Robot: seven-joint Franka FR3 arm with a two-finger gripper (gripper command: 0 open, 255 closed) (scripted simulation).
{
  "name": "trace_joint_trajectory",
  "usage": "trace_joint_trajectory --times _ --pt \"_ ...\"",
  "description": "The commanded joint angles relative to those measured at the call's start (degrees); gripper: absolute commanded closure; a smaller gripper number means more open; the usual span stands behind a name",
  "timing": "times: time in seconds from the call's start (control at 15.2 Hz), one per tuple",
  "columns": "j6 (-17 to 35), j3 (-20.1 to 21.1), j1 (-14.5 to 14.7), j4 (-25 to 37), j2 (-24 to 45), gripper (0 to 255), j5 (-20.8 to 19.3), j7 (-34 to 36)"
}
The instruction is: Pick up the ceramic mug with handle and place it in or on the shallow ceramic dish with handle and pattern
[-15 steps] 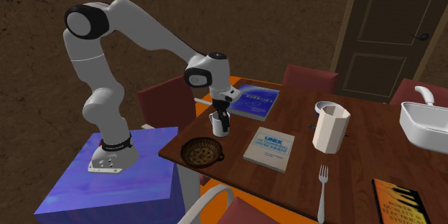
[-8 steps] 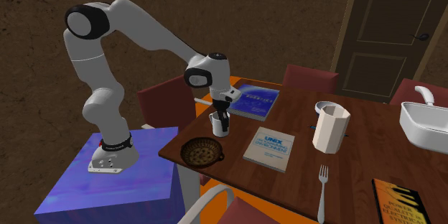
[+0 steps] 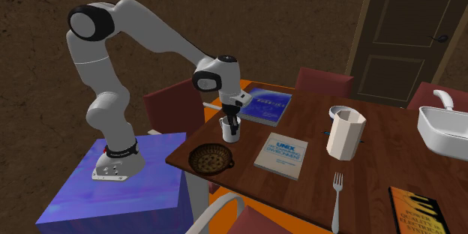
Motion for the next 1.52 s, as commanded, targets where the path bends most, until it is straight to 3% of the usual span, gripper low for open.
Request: trace_joint_trajectory --times 0.0,1.45 --pt "0.02 0.00 0.00 0.01 0.00 255 0.01 -0.01" --pt "-17.39 0.47 -0.43 9.40 -8.25 255 -2.82 3.13"
